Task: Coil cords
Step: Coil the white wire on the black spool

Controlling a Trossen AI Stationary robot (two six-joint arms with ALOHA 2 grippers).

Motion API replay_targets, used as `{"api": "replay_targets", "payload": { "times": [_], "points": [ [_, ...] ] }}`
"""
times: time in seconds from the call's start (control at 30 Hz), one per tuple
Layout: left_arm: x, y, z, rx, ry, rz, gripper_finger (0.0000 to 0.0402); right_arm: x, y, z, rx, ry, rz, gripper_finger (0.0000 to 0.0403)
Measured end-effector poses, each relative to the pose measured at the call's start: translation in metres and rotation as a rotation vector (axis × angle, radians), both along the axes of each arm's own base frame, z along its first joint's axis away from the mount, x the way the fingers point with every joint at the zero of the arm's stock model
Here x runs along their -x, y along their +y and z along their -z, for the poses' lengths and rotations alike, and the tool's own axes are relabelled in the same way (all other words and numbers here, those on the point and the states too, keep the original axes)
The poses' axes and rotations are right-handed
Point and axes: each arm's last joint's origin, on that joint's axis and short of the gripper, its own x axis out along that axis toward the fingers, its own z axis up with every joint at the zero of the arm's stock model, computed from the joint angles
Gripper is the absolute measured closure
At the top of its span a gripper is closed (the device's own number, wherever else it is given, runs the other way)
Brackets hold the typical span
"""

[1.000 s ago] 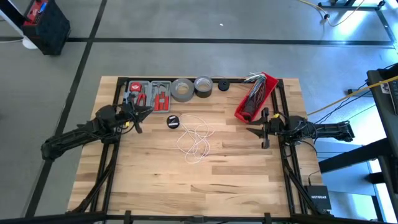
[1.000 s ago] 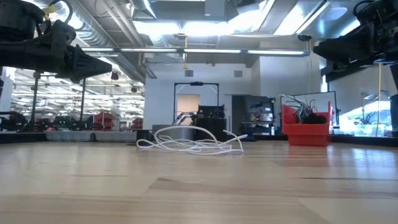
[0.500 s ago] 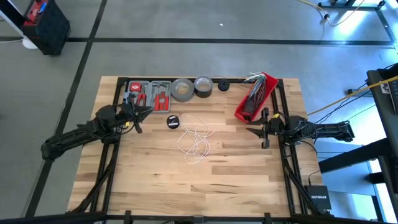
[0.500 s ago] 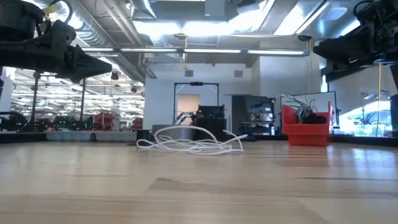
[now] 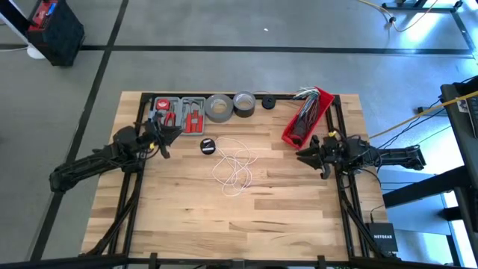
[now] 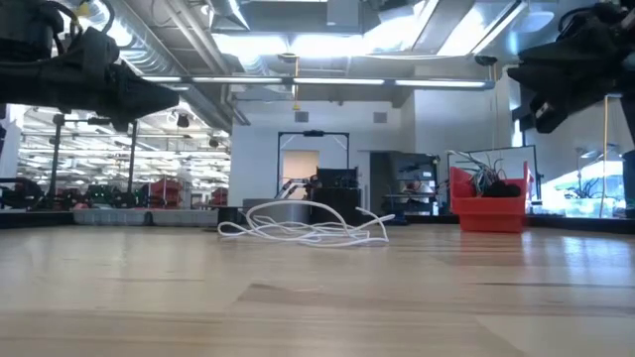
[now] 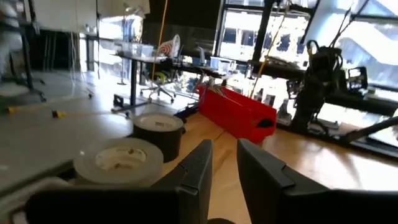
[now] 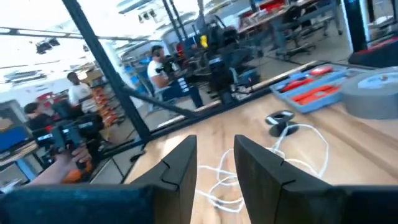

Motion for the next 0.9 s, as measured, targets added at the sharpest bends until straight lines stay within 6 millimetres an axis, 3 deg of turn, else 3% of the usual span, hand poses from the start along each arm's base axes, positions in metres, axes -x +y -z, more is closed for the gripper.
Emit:
{"api": "replay_targets", "payload": {
  "times": [0.3,0.5,0.7,0.9],
  "points": [
    [0.0,0.0,0.001,0.174,-0.074,0.008,0.0334,-0.01,-0.004,-0.018,-0.008,-0.148,0.163,0.0292],
    [0.0,0.0,0.0,0.135,-0.063,0.007,0.0334,-0.037,-0.005,-0.046,0.066,-0.104,0.272,0.0292],
    [0.0,0.0,0.0,0.118,-0.055,0.006,0.0334,-0.103,-0.001,-0.074,0.229,0.05,0.298,0.0292],
    [0.0,0.0,0.0,0.174,-0.084,0.009,0.0334,-0.191,0.005,-0.092,0.4,0.142,0.289,0.0292]
  ]
}}
